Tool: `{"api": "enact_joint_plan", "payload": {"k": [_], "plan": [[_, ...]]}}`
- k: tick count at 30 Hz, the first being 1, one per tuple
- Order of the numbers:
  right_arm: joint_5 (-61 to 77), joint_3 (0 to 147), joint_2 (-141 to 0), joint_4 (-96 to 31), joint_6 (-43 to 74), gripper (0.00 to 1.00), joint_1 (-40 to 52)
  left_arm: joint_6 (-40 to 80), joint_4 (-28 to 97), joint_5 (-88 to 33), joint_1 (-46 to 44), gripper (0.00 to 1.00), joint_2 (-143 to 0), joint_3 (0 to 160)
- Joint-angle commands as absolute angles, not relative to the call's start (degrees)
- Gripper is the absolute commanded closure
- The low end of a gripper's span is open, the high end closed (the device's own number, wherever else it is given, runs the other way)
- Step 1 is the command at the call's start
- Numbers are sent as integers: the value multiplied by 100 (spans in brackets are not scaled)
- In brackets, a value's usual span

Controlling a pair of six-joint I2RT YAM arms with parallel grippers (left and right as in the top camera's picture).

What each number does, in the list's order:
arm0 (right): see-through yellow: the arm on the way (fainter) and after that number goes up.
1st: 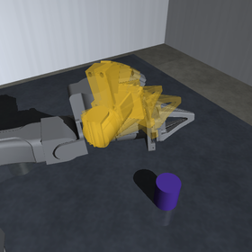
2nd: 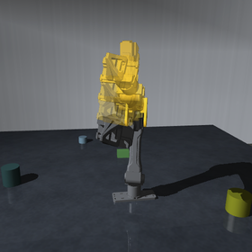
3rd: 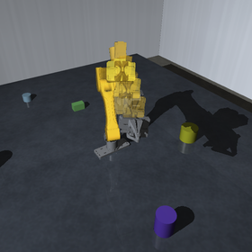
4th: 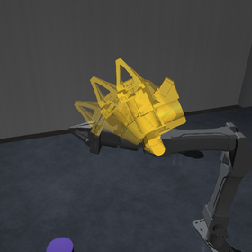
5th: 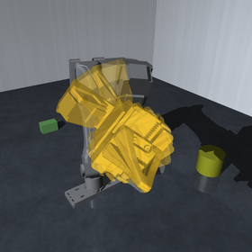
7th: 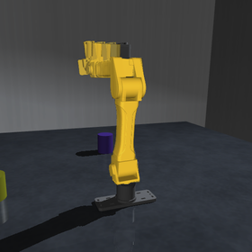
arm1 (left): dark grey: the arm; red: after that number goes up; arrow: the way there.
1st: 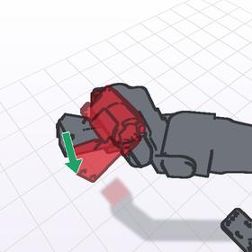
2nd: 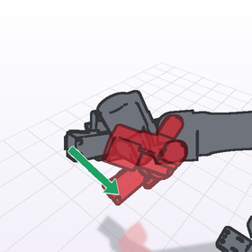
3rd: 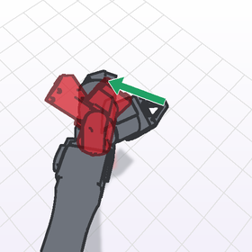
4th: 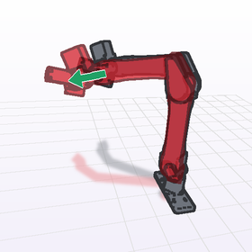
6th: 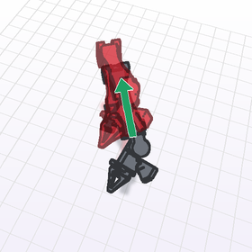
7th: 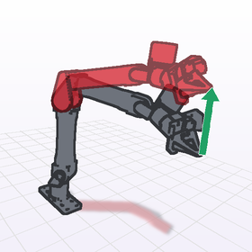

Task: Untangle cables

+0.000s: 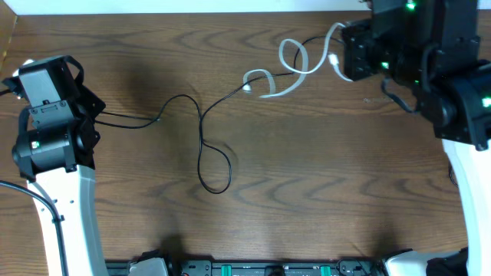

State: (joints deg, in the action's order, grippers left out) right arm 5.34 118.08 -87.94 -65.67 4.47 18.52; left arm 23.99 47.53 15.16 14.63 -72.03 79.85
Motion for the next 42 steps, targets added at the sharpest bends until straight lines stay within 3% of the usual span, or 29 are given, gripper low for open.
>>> {"api": "enact_joint_plan", "payload": {"k": [1,11,24,26,32,36,42], "plan": [[440,11784,-9050,-7011,309,99,1686,2429,4727,1573,1494,92,-7288,8049],[440,11784,-10551,-8012,248,99,1653,2429,4644,1570,1494,92,-7299,8049],[156,11784,-12790,-6370,292,92,1643,2429,4646,1568,1494,92,-7299,8049],[143,11784,-13085,-6252,290,85,1625,2429,4646,1568,1494,92,-7299,8049],[143,11784,-13708,-5721,141,33,1594,2429,4644,1568,1494,92,-7299,8049],[84,11784,-13885,-5382,167,23,1570,2429,4644,1570,1494,92,-7299,8049],[-375,11782,-13992,-5140,318,25,1551,2429,4641,1570,1494,92,-7299,8049]]}}
